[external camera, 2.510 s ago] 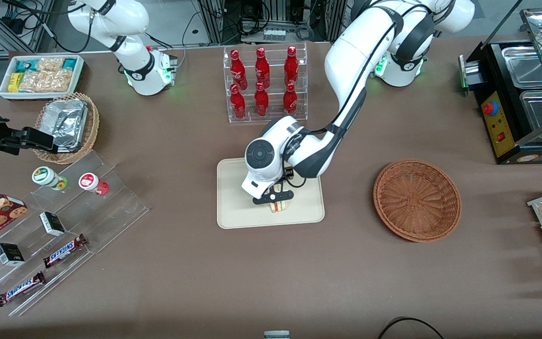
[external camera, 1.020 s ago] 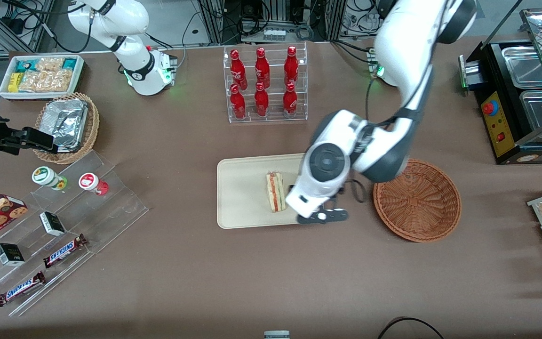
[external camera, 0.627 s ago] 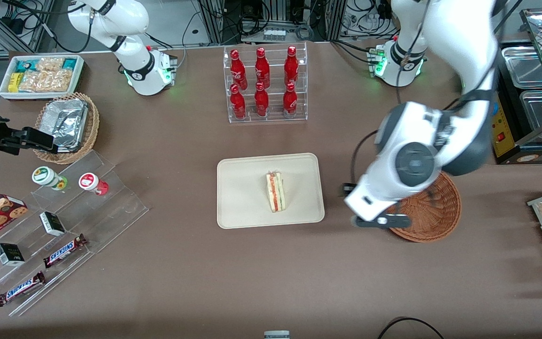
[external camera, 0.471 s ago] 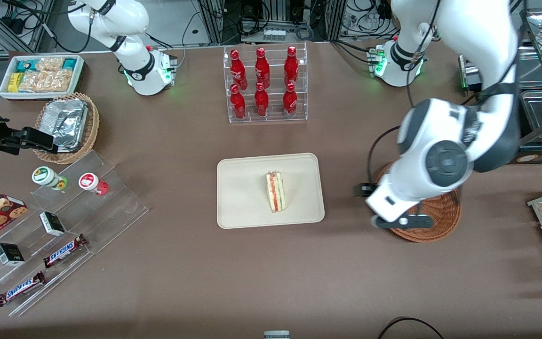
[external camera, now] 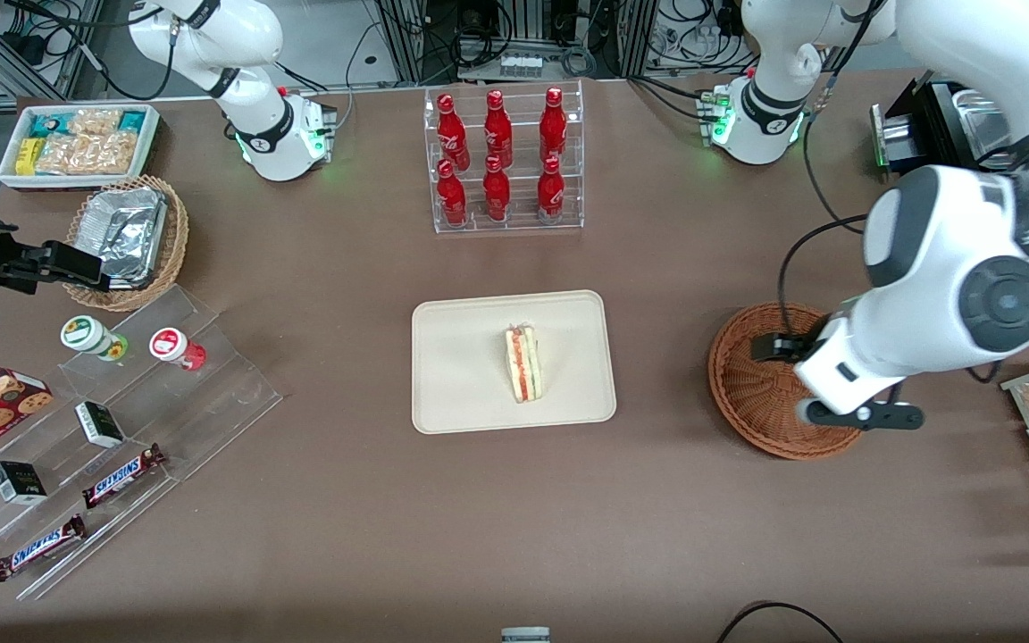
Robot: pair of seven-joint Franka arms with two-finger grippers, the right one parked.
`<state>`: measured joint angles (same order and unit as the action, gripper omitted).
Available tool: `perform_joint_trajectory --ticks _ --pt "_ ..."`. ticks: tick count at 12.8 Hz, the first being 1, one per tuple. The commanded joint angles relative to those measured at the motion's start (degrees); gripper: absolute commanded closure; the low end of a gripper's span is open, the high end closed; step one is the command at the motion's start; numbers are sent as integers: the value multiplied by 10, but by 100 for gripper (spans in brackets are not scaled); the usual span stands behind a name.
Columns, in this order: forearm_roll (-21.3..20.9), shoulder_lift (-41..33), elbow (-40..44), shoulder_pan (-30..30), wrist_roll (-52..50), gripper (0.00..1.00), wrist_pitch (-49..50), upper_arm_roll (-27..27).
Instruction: Place sandwich from basket to tray
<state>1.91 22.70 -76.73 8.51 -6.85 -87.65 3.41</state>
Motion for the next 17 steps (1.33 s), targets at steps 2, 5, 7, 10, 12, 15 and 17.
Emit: perform_joint_trajectory --ticks 2,5,7,10,12,15,17 --pt "6 -55 -32 -41 53 0 38 5" --pt "5 -113 -97 -66 65 0 37 4" --pt "5 -150 -140 -67 69 0 32 4" --pt "6 -192 -183 -84 69 0 26 7" --pt "6 -205 -185 -85 69 0 32 8" --pt "6 -224 -181 -84 69 0 54 5" --pt "6 -241 -179 -84 68 0 67 3"
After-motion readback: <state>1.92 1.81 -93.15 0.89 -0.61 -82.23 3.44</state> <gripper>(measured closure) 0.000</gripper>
